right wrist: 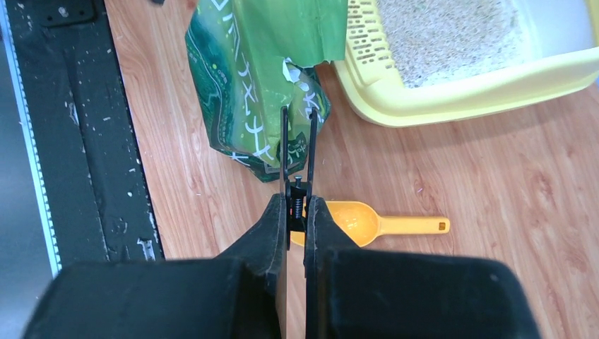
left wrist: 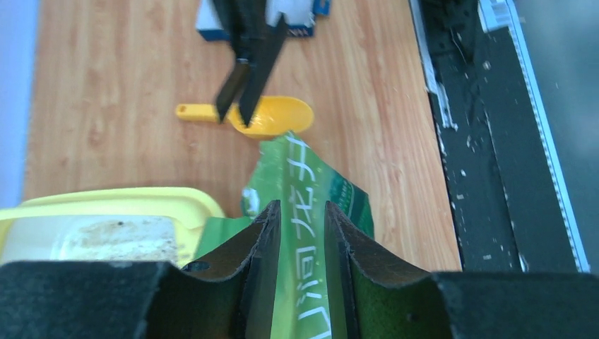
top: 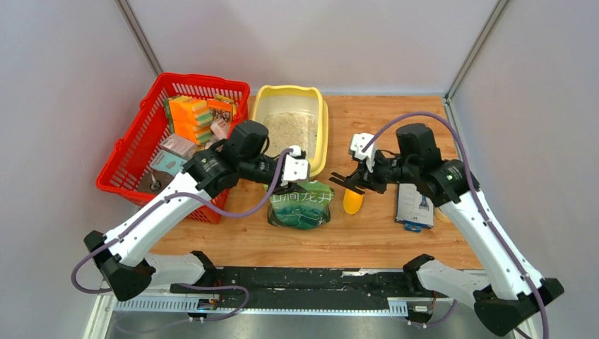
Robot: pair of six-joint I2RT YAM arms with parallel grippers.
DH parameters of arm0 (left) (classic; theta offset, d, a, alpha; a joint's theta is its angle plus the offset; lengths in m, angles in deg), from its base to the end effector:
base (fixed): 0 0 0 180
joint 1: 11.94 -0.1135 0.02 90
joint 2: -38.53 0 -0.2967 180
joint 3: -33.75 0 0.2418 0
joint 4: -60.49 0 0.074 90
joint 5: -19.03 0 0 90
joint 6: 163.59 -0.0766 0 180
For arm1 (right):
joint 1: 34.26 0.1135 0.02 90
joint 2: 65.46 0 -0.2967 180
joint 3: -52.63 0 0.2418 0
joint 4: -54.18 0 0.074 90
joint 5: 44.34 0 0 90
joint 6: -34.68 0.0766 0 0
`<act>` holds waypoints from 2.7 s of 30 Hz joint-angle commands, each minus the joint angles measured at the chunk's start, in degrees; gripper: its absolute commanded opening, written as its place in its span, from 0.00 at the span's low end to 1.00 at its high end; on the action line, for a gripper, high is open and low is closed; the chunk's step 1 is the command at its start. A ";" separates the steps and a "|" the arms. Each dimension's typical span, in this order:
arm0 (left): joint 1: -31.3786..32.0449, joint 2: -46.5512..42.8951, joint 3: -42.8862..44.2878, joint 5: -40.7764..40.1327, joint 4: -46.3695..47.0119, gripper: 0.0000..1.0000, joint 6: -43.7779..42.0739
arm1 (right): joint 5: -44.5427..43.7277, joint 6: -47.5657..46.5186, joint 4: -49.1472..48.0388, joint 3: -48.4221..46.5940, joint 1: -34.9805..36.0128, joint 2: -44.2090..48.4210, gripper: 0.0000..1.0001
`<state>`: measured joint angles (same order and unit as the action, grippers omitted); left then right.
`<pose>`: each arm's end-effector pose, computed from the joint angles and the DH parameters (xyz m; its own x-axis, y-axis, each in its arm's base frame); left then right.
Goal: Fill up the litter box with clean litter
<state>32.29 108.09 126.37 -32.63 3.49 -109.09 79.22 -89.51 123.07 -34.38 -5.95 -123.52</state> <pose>0.1461 -0.2085 0.4114 0.2062 0.4350 -0.8765 0.9779 -0.0609 0.1998 0.1387 0.1228 0.3938 -0.0358 -0.5511 -0.8336 -0.9532 0.2695 -0.1373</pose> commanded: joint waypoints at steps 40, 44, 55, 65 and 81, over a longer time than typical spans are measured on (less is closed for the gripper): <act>2.53 14.02 -6.01 1.73 11.25 0.45 -15.57 | 1.86 -4.65 6.30 -4.97 -5.29 -9.09 0.00; 2.44 12.62 -7.59 -0.03 13.53 0.45 -14.50 | 1.95 -4.48 6.47 -4.44 -5.29 -8.56 0.00; 2.44 14.11 -6.72 1.99 8.36 0.46 -16.17 | 2.21 -3.33 5.68 -4.70 -5.20 -9.09 0.00; 2.44 16.48 -4.70 2.35 4.14 0.41 -17.41 | 3.35 -4.82 7.43 -4.09 -5.29 -7.95 0.00; 2.35 18.60 -3.46 7.70 8.61 0.15 -0.54 | 3.88 -19.15 14.21 -3.83 -2.22 -8.12 0.00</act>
<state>34.36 126.89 121.92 -30.53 9.87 -114.08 83.41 -104.12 136.47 -37.86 -9.25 -131.44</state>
